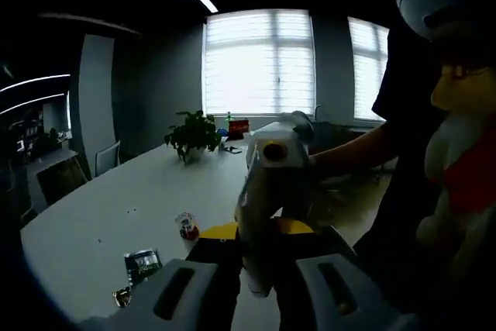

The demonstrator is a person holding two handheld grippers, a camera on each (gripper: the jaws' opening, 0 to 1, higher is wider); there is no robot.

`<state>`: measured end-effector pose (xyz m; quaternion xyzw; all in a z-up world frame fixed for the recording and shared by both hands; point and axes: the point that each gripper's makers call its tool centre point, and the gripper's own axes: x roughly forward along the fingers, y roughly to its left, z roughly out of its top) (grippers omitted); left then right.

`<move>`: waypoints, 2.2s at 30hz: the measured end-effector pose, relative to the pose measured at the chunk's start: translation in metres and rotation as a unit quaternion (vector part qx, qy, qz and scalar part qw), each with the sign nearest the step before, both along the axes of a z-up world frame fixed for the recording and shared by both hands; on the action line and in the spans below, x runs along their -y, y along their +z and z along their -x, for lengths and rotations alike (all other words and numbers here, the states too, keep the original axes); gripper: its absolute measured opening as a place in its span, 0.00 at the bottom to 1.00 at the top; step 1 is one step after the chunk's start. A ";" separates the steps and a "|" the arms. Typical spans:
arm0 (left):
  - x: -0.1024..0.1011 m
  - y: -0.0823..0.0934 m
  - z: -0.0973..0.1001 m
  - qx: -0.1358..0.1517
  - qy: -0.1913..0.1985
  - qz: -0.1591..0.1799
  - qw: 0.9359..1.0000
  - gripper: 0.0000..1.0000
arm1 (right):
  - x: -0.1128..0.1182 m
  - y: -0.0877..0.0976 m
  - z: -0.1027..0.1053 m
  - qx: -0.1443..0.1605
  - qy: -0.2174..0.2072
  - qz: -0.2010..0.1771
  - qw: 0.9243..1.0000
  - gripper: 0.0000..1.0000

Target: Arrange the skincare products in the storage area until every visible bottle or jar stands upright without overlapping.

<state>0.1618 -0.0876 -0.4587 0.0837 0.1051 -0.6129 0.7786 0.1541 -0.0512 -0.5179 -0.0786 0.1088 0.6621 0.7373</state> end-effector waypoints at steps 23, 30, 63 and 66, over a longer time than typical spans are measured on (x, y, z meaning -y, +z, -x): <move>0.029 -0.037 -0.018 -0.010 -0.023 -0.018 1.000 0.12 | 0.029 -0.039 -0.020 -0.021 -0.109 0.018 0.994 0.32; 0.035 -0.049 -0.032 -0.021 -0.027 -0.017 0.999 0.12 | 0.045 -0.058 -0.023 -0.040 -0.148 0.031 0.988 0.42; 0.058 -0.143 -0.121 -0.034 0.004 -0.009 0.999 0.12 | 0.109 -0.117 -0.055 -0.105 -0.339 0.021 0.935 0.98; 0.059 -0.147 -0.133 -0.019 0.013 -0.002 1.000 0.12 | 0.112 -0.120 -0.055 -0.108 -0.346 0.022 0.932 0.99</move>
